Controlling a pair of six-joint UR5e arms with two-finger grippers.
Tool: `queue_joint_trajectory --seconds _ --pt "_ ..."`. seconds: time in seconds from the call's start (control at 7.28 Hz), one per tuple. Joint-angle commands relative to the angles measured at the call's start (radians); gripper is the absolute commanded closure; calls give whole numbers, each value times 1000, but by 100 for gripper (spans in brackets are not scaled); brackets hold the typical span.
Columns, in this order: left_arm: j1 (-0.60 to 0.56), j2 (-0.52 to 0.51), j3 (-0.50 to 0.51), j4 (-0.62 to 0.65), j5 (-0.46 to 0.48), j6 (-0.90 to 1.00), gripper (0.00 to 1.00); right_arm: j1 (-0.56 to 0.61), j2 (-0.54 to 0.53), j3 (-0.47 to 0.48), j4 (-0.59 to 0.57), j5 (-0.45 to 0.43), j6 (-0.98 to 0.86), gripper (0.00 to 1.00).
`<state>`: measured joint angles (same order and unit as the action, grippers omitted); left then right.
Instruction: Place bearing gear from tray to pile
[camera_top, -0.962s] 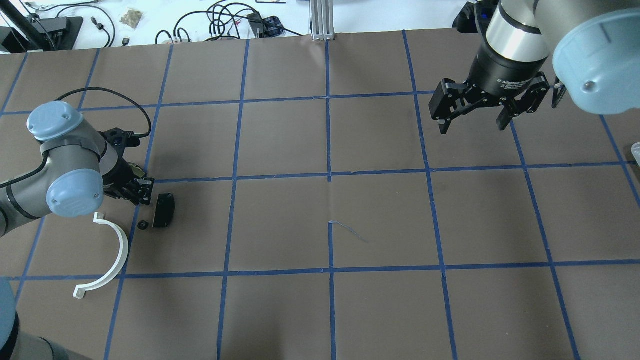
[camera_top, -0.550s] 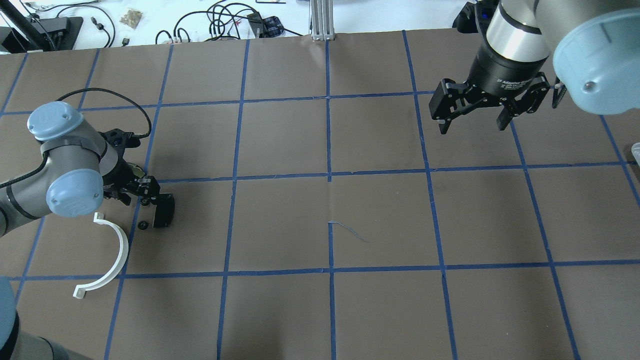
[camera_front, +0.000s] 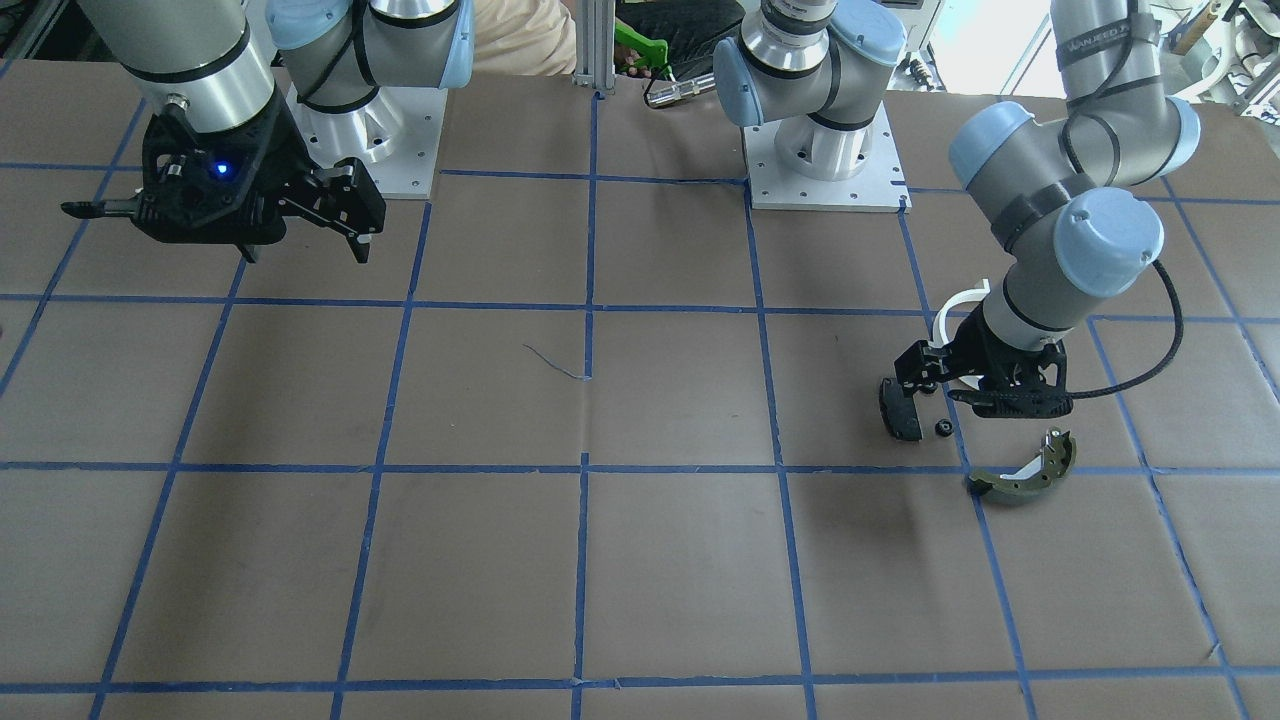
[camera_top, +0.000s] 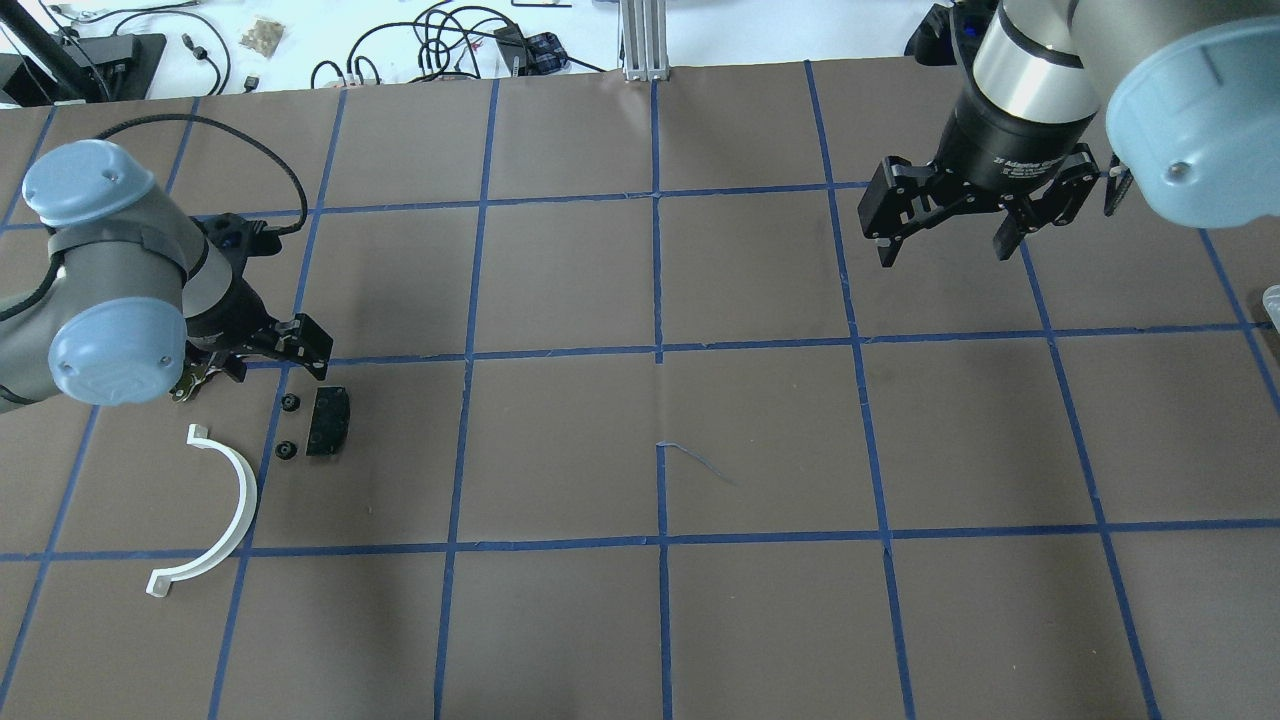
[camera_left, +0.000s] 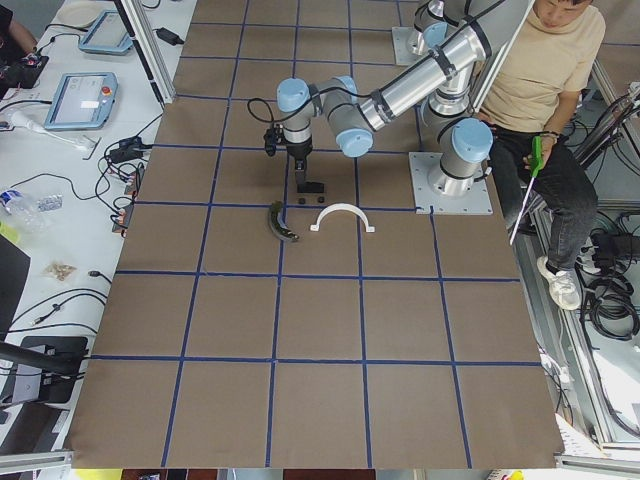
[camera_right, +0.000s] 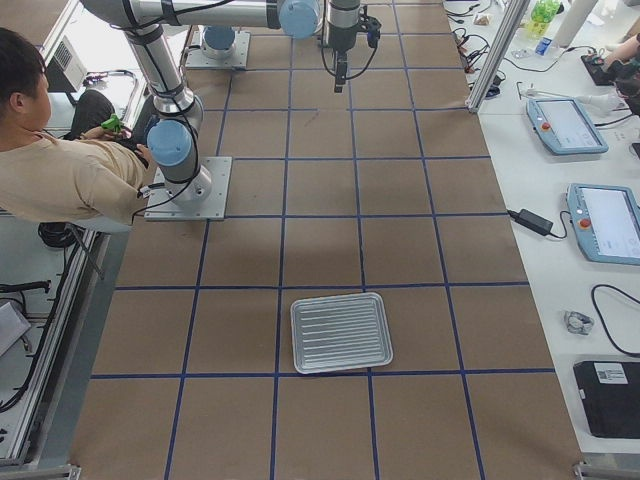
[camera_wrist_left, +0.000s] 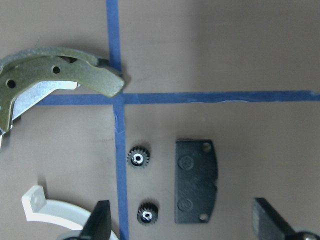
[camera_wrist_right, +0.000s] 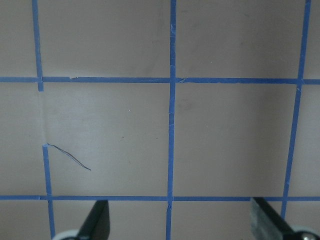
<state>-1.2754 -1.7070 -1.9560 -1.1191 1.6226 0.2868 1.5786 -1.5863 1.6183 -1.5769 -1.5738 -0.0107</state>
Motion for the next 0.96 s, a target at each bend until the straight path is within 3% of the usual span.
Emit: queue_joint_trajectory --seconds 0.0,0.14,0.27,0.55,0.82 --pt "-143 72 266 -451 2 -226 0 0 0 0 0 0 0 0" --pt "-201 81 370 -564 -3 -298 0 0 0 0 0 0 0 0" --pt "-267 102 431 -585 -3 -378 1 0 0 0 -5 0 0 0" --pt "-353 124 407 -570 2 -437 1 0 0 2 -26 0 -2 0" --pt "-354 141 393 -541 -7 -437 6 1 0 2 -26 0 0 0"
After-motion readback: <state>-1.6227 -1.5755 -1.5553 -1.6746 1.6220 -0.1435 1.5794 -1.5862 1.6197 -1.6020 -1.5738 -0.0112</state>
